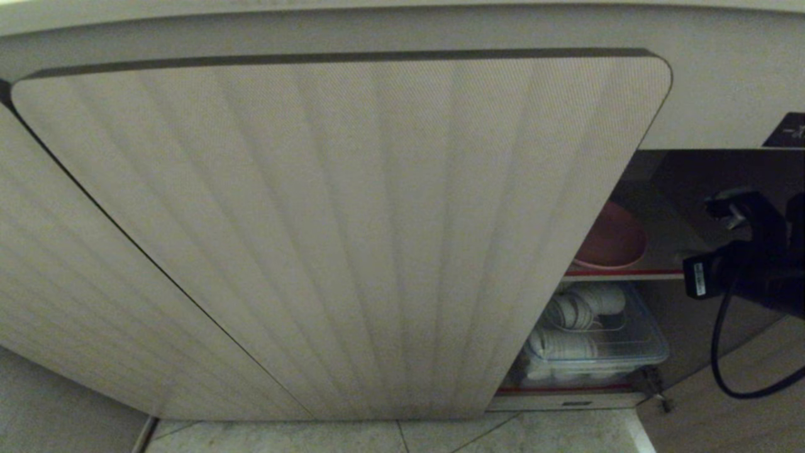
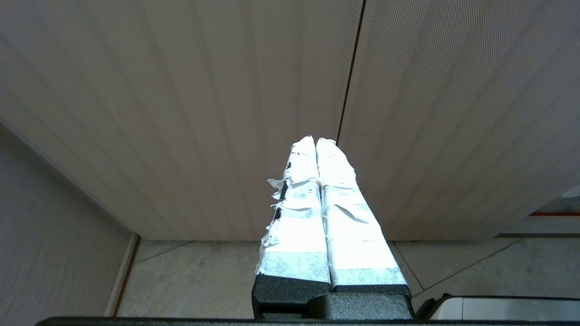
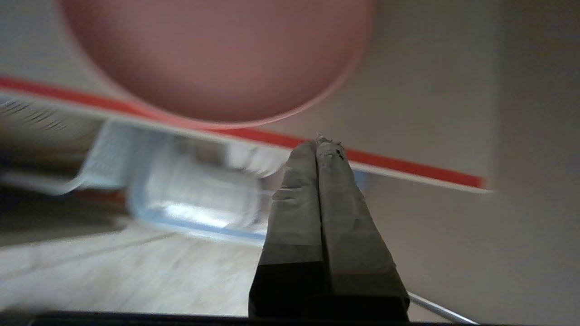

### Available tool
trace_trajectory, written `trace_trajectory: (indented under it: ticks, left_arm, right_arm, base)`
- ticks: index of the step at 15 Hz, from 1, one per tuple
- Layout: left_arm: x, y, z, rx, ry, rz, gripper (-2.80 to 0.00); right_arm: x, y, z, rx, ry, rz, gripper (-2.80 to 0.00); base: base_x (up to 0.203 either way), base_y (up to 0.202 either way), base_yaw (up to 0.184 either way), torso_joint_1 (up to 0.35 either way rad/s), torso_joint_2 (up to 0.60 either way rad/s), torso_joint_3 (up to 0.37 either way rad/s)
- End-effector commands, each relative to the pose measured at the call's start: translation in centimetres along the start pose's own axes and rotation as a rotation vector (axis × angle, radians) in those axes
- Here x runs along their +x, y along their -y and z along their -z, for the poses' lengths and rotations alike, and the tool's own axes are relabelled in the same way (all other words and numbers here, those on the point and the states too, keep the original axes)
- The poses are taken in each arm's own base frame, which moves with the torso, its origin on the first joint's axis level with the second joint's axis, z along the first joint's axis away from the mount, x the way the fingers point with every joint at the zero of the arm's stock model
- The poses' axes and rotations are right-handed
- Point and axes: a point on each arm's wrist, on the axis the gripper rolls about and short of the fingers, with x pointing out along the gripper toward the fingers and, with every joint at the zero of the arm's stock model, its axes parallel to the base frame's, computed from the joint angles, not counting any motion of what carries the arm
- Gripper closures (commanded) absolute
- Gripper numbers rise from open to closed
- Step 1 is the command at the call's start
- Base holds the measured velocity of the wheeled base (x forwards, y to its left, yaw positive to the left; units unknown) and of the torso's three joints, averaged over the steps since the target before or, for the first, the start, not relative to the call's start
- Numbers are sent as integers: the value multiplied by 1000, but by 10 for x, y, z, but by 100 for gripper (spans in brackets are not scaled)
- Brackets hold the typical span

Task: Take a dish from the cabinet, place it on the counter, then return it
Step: Take the plate from the cabinet

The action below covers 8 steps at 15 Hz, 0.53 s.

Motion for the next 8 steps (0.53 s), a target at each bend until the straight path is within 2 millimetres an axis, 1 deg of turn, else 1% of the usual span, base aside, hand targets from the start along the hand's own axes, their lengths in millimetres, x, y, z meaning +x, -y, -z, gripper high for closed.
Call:
trace_trajectory:
  ticks: [1,6,8]
  left_arm:
    - [0,0,0,0,1,0,0]
    - [0,0,0,0,1,0,0]
    - [0,0,0,0,1,0,0]
  right_arm:
    - [1,1,0,10,4,32,0]
    - [2,1,4,64,3,75,0]
    - [3,1,2,81,12,76,0]
  base:
    - [0,0,0,0,0,0]
    - [0,0,0,0,0,0]
    - [0,0,0,0,0,0]
